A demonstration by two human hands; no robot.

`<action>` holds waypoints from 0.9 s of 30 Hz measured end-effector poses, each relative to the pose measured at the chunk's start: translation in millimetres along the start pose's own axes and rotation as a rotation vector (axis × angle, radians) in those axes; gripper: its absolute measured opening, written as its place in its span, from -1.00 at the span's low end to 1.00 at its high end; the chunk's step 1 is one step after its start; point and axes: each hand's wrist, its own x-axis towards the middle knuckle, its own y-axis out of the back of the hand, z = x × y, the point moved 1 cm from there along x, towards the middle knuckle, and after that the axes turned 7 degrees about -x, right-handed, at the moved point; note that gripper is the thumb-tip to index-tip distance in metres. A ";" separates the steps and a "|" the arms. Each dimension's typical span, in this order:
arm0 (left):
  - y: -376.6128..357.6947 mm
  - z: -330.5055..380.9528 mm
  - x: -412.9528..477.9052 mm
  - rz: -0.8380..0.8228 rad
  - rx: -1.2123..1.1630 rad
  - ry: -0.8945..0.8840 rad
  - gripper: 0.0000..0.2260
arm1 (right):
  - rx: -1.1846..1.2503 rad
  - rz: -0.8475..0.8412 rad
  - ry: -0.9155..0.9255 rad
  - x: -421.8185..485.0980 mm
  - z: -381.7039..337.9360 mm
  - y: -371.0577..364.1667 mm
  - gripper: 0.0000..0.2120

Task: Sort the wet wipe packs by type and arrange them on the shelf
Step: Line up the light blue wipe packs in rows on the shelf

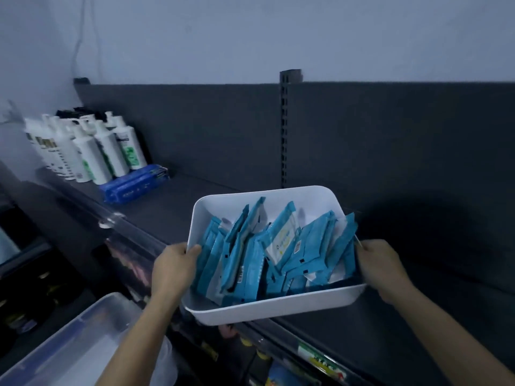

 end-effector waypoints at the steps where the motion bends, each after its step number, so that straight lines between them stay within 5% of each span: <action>1: -7.6 4.2 7.9 -0.027 -0.003 -0.021 -0.68 | 0.003 0.023 -0.024 1.1 3.8 2.3 -0.56; 15: -104.2 28.6 43.0 -0.384 0.054 -0.193 -0.74 | 0.002 0.234 -0.301 -38.1 56.6 20.9 -0.62; 27: -146.2 36.9 57.5 -0.449 0.226 -0.369 -0.80 | -0.061 0.287 -0.401 -42.3 67.0 16.1 -0.63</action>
